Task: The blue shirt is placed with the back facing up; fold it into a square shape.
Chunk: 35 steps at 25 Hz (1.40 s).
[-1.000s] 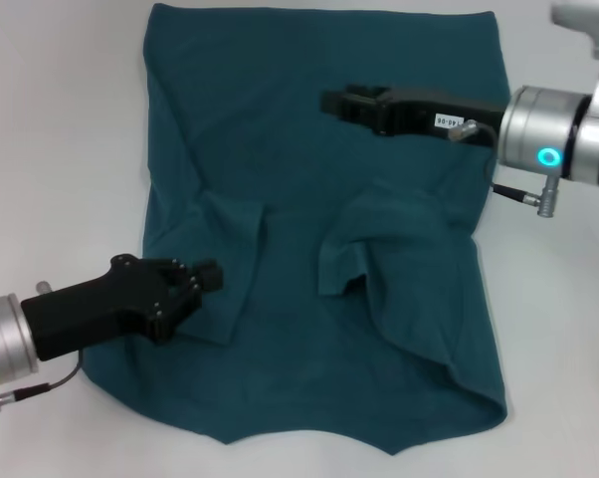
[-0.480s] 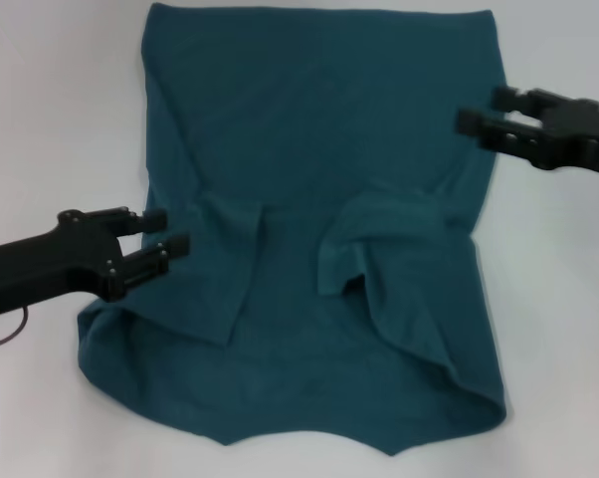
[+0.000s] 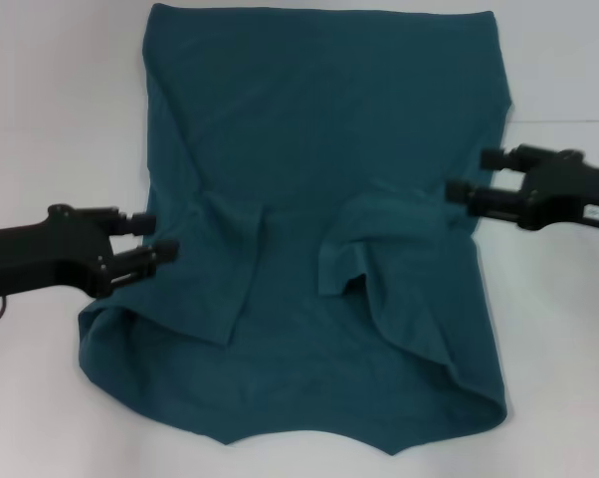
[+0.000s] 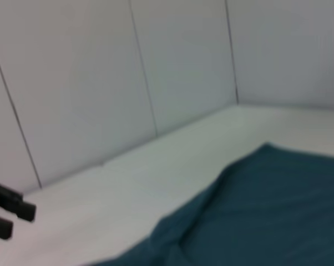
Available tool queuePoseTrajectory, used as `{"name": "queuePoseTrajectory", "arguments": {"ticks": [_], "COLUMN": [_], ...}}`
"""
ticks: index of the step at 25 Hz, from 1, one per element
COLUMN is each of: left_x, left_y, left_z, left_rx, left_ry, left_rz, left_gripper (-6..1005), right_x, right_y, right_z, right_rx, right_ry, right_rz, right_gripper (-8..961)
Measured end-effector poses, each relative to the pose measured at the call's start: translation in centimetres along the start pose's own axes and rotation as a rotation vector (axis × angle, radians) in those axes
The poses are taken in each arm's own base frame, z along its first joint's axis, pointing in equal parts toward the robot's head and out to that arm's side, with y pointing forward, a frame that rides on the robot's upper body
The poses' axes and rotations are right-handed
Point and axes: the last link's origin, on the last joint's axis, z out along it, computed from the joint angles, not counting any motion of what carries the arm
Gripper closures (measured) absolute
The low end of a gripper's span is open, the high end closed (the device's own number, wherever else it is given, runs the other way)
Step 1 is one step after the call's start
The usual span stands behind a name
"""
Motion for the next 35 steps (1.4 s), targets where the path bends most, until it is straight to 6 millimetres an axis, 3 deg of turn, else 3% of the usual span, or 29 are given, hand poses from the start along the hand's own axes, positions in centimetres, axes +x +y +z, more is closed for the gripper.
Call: {"name": "queuePoseTrajectory", "arguments": {"ticks": [7, 14, 21, 23, 35], "left_x": [-0.1, -1.2, -1.2, -1.4, -1.9], "left_y": [-0.3, -0.8, -2.2, -2.4, -1.8], "left_z": [1.2, 3.4, 3.4, 3.3, 3.1], "left_rx": [0.046, 0.117, 0.2, 0.213, 0.186], "left_ry": [-0.225, -0.412, -0.492, -0.521, -0.55], "left_rz": [-0.052, 0.047, 0.084, 0.092, 0.067], "left_gripper": [555, 556, 556, 556, 509], "right_x": [0.7, 0.7, -0.2, -0.5, -1.6], "right_y": [-0.5, -0.9, -1.2, -1.2, -1.2], "right_z": [3.2, 5.8, 6.7, 6.9, 7.5], "right_rx": [0.009, 0.046, 0.065, 0.067, 0.065], "right_ry": [0.057, 0.122, 0.117, 0.113, 0.095], "right_rz": [-0.031, -0.098, -0.128, -0.131, -0.149], "right_gripper": [178, 178, 179, 258, 257]}}
